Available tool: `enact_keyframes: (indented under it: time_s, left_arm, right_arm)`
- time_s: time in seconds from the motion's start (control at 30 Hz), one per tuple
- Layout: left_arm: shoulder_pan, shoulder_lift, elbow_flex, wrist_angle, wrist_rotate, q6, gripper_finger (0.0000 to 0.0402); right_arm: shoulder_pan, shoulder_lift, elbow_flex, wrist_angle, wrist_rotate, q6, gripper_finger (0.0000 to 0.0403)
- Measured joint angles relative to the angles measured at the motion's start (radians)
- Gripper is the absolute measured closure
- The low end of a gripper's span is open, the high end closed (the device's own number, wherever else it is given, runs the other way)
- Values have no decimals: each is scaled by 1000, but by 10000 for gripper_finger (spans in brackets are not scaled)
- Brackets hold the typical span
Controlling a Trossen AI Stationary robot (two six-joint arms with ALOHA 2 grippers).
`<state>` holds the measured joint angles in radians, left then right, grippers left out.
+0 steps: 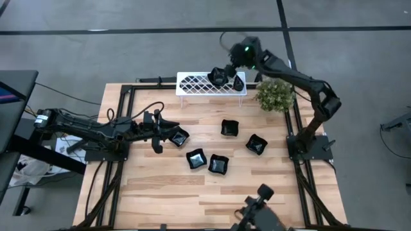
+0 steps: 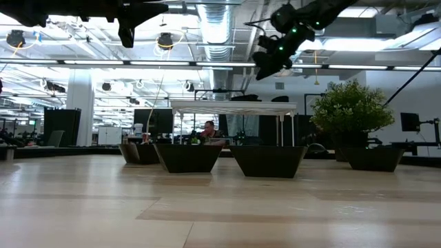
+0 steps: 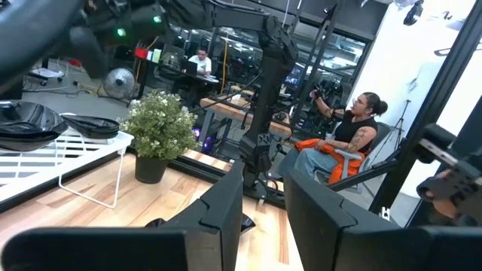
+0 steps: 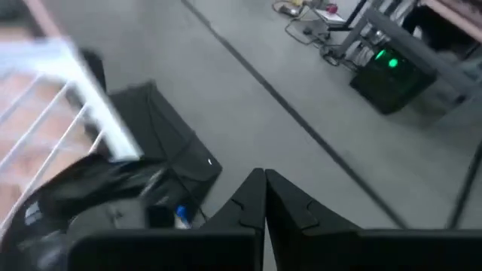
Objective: Pick & Place Mini shaped plates
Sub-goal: Stack the leaf shaped plate on top of the leaf shaped plate on the shelf
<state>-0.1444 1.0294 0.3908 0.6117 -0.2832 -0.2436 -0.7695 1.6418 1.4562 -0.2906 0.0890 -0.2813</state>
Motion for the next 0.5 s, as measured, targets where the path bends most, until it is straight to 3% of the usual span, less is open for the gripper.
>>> enact_keyframes:
  time_s: [0.17,0.3,0.5]
  left_arm:
    - [0,0,0,0,0,0,300]
    - [0,0,0,1,0,0,300]
    - [0,0,0,3,0,0,300]
  right_arm:
    - [-81,20,43,-62,-188,121,403]
    - [-94,63,105,-139,-248,160,403]
    - [-74,206,254,-258,-252,151,403]
